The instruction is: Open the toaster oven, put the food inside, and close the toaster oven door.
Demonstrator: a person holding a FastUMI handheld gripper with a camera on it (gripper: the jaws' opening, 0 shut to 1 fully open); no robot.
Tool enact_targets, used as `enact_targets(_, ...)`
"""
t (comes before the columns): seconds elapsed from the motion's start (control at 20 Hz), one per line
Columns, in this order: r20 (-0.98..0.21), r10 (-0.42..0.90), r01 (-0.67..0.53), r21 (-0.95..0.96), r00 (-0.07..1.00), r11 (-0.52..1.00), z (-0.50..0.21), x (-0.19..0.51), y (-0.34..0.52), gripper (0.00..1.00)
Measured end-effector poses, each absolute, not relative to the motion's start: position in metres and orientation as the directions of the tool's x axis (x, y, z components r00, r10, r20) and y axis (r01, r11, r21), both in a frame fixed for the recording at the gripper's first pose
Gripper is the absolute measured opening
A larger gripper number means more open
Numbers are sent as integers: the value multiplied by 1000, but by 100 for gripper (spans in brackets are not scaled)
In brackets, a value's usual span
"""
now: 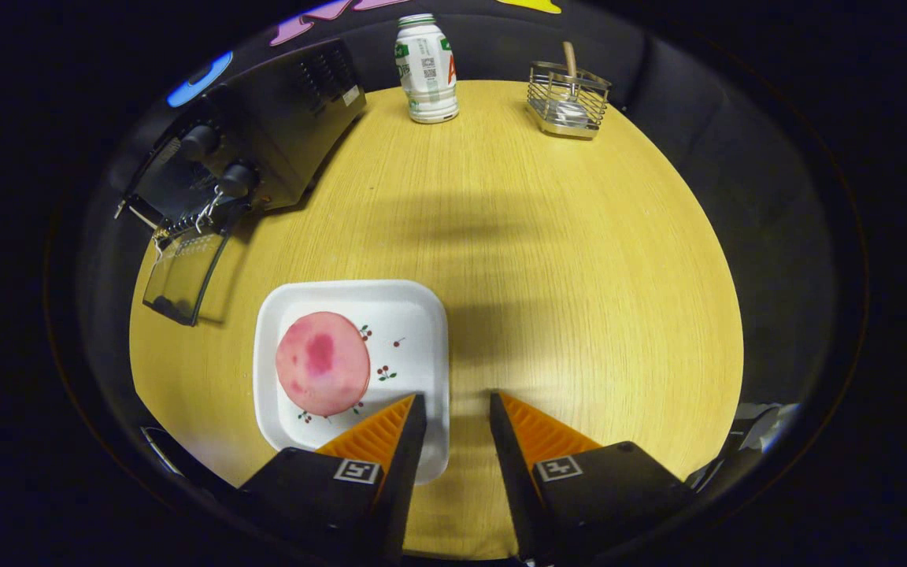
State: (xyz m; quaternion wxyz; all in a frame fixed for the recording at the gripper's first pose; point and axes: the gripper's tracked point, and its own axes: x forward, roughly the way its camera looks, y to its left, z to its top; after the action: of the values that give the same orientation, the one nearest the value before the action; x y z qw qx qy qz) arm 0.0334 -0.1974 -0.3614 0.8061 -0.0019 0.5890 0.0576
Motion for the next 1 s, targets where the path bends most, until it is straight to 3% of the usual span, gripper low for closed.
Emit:
enact_targets(0.15, -960, 117, -75, 101, 255, 992, -362, 36, -194, 44)
enact_targets(0.25, -966, 134, 42, 147, 219, 988, -364, 35, -195, 18)
enact_targets(0.3, -966, 154, 56, 168, 206, 984, -365, 34, -195, 12)
enact_targets(0.45, -950, 210, -20, 211, 230, 977, -359, 34, -195, 9)
enact_targets(0.65, -942, 226, -3, 232, 248, 973, -362, 33, -194, 6)
enact_targets(0.8, -940, 272, 82, 294, 204, 952, -362, 28, -191, 6)
enact_targets(1.0, -916, 333, 197, 377, 224, 905, -362, 18, -185, 6)
